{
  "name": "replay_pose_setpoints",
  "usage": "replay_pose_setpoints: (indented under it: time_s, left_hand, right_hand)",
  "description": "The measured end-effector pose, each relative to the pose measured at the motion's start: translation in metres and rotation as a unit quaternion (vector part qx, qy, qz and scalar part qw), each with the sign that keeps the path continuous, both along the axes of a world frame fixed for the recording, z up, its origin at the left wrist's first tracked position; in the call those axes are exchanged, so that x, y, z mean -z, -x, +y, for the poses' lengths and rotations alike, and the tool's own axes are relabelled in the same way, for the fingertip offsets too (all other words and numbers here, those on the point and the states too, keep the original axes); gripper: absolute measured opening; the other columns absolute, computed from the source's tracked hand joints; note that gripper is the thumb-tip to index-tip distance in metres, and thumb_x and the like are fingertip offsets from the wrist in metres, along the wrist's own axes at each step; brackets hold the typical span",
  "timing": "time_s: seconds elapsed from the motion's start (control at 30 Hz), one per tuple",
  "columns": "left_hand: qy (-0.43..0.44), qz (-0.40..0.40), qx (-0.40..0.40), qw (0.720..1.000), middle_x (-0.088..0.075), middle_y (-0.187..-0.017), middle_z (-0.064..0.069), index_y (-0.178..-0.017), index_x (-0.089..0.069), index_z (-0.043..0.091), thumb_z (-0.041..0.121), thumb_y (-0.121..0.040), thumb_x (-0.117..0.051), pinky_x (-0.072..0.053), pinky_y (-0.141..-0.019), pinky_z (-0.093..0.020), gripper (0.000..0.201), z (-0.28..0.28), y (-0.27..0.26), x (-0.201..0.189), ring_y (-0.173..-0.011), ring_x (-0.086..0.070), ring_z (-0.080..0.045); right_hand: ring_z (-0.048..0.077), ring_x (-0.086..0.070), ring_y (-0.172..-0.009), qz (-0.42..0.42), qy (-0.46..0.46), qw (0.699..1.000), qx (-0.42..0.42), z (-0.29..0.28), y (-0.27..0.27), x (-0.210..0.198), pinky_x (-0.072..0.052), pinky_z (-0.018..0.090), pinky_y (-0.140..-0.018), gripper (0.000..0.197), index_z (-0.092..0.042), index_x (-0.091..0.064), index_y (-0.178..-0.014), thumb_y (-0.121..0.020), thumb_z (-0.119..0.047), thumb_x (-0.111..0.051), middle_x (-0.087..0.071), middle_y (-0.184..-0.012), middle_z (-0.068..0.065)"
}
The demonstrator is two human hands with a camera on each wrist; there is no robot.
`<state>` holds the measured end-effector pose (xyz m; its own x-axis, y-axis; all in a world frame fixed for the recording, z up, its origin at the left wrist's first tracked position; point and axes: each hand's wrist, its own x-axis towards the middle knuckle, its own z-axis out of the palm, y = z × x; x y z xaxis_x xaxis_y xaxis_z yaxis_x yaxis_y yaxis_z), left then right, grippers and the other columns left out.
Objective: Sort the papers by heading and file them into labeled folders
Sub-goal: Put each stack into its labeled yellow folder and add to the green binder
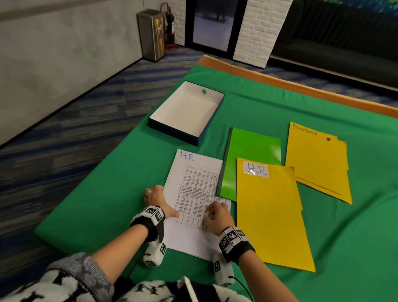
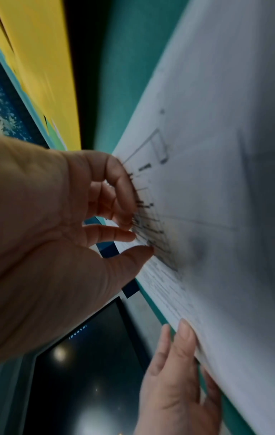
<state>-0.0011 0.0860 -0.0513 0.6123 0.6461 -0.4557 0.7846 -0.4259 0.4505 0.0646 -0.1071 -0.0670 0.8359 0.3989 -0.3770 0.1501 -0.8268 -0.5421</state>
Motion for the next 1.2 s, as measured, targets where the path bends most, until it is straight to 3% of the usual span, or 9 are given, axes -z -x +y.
replay_pose_setpoints:
  time_s: [0.13,0.27,0.43,0.67,0.8,0.9,1.0,1.07,1.2]
  left_hand:
    - [0.029,-0.02,0.012,0.999,-0.029,-0.141,-0.017,-0.138,-0.026,0.007,0.022,-0.049,-0.092,-0.032,-0.107,-0.035,0.112,0.002,-0.003,-0.006,-0.132,-0.03,-0.03]
    - [-0.009,-0.059,0.09,0.994,-0.052,-0.125,-0.01,-0.125,-0.047,0.008,0.017,-0.06,-0.086,-0.045,-0.095,-0.031,0.076,0.003,0.001,-0.009,-0.114,-0.051,-0.024]
    - [-0.03,-0.149,0.185,0.971,-0.018,-0.152,-0.004,-0.143,-0.032,0.027,-0.016,-0.081,-0.047,-0.042,-0.094,-0.019,0.076,-0.014,0.014,0.001,-0.123,-0.043,-0.019]
    - [-0.026,-0.144,0.277,0.95,-0.025,-0.147,0.007,-0.132,-0.048,0.035,0.004,-0.082,-0.059,-0.028,-0.113,-0.033,0.06,-0.013,0.027,-0.005,-0.13,-0.03,-0.02]
    - [0.047,-0.213,0.246,0.944,-0.023,-0.14,0.008,-0.135,-0.044,0.025,0.039,-0.075,-0.073,-0.029,-0.107,-0.024,0.068,-0.006,0.028,-0.011,-0.123,-0.036,-0.01]
    - [0.107,-0.223,0.13,0.96,-0.031,-0.14,0.001,-0.141,-0.032,0.014,0.034,-0.089,-0.058,-0.043,-0.1,-0.031,0.062,0.003,0.015,-0.015,-0.114,-0.051,-0.018]
    - [0.154,-0.173,0.119,0.965,-0.058,-0.108,-0.006,-0.116,-0.055,0.015,0.023,-0.094,-0.051,-0.044,-0.088,-0.03,0.024,0.012,-0.002,-0.008,-0.1,-0.056,-0.02]
    - [0.143,-0.173,0.138,0.965,-0.051,-0.076,-0.005,-0.081,-0.058,0.014,0.02,-0.093,-0.051,-0.036,-0.069,-0.026,0.015,0.012,-0.007,-0.006,-0.076,-0.047,-0.016]
    - [0.238,-0.203,0.124,0.942,-0.062,-0.083,0.001,-0.086,-0.064,0.019,0.019,-0.093,-0.054,-0.046,-0.077,-0.029,0.012,-0.003,-0.011,-0.022,-0.082,-0.056,-0.016]
  right_hand:
    - [0.016,-0.053,-0.09,-0.008,-0.002,1.0,-0.005,-0.001,0.002,0.002,-0.046,0.022,-0.081,0.03,-0.018,-0.055,-0.108,-0.079,-0.022,-0.064,-0.04,-0.104,-0.003]
    - [0.014,-0.053,-0.092,-0.002,-0.012,1.0,-0.003,-0.003,0.002,0.001,-0.046,0.022,-0.084,0.03,-0.019,-0.055,-0.108,-0.08,-0.025,-0.065,-0.041,-0.106,-0.003]
    - [0.013,-0.059,-0.085,0.066,-0.049,0.996,0.021,0.002,-0.006,-0.003,-0.053,0.029,-0.083,0.033,-0.019,-0.059,-0.102,-0.083,-0.046,-0.062,-0.058,-0.107,0.005]
    - [0.023,-0.056,-0.106,0.224,-0.183,0.949,0.124,0.034,-0.006,-0.029,-0.051,0.039,-0.079,0.051,-0.022,-0.057,-0.108,-0.081,-0.064,-0.053,-0.059,-0.109,0.0]
    - [0.017,-0.056,-0.082,0.232,-0.169,0.947,0.144,0.039,-0.011,-0.017,-0.051,0.032,-0.064,0.018,-0.019,-0.058,-0.084,-0.085,-0.036,-0.062,-0.056,-0.087,0.004]
    - [0.017,-0.053,-0.071,0.253,-0.188,0.935,0.163,0.035,-0.012,-0.008,-0.05,0.03,-0.061,0.021,-0.02,-0.052,-0.068,-0.086,-0.026,-0.061,-0.051,-0.076,0.004]
    - [0.018,-0.061,-0.077,0.286,-0.235,0.907,0.199,0.03,-0.011,-0.009,-0.054,0.033,-0.07,0.016,-0.019,-0.059,-0.076,-0.086,-0.032,-0.062,-0.062,-0.083,0.002]
    - [0.016,-0.064,-0.078,0.298,-0.259,0.895,0.209,0.027,-0.009,-0.013,-0.055,0.03,-0.066,0.017,-0.015,-0.062,-0.09,-0.086,-0.032,-0.063,-0.067,-0.086,0.001]
    - [0.023,-0.067,-0.09,0.288,-0.261,0.894,0.222,0.025,-0.01,-0.007,-0.056,0.038,-0.076,0.042,-0.013,-0.059,-0.112,-0.078,-0.034,-0.072,-0.069,-0.103,0.005]
